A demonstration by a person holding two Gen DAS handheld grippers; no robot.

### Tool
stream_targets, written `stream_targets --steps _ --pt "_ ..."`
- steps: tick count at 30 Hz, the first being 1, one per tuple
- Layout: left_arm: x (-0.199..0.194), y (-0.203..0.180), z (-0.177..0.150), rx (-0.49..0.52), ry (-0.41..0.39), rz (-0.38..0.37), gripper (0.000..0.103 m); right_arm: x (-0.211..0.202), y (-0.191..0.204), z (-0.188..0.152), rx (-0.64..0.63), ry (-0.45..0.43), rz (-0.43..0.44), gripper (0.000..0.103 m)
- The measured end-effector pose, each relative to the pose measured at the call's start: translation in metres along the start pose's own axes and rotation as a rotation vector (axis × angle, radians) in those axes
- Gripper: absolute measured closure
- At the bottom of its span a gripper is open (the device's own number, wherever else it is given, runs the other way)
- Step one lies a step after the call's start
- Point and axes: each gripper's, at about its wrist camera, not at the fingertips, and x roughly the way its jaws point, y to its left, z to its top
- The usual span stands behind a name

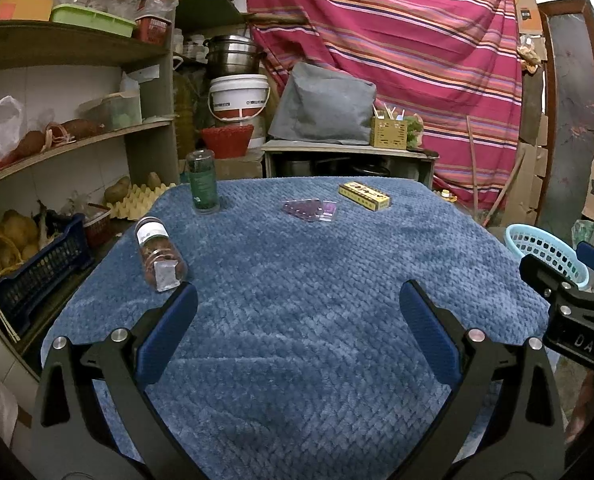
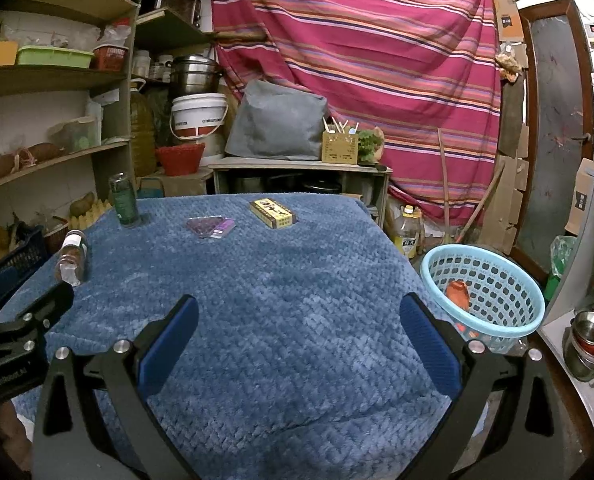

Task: Collect trash

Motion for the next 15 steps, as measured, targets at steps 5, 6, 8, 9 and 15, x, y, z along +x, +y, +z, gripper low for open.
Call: stream_targets --steps 5,6,8,9,15 --pt "-0.0014 -0.0013 -0.0002 -0.004 -0.004 0.002 0.005 -0.001 -0.0011 0.0005 -0.005 0.001 0.003 0.005" --pt "-0.0015 -0.0013 -0.0002 -0.004 -0.004 0.003 0.005 -0.0011 -0.0014 0.0007 -0.008 0.0 0.003 0.005" --pt "-0.0014 -0.0012 -0.0002 -0.005 -0.004 0.002 0.005 -0.0013 -0.0011 0.0001 -0.005 0.002 0.003 0.005" --pt "-0.0014 -0.001 -0.0002 -0.005 -0.004 0.001 0.005 -0.0013 -0.0011 0.0002 -0.004 0.001 0.003 0.005" --pt "-0.0013 -0.0011 -0.0005 -0.004 -0.004 0.002 0.005 -0.0014 -0.0015 0.0005 -0.005 -0.001 0.003 0.005"
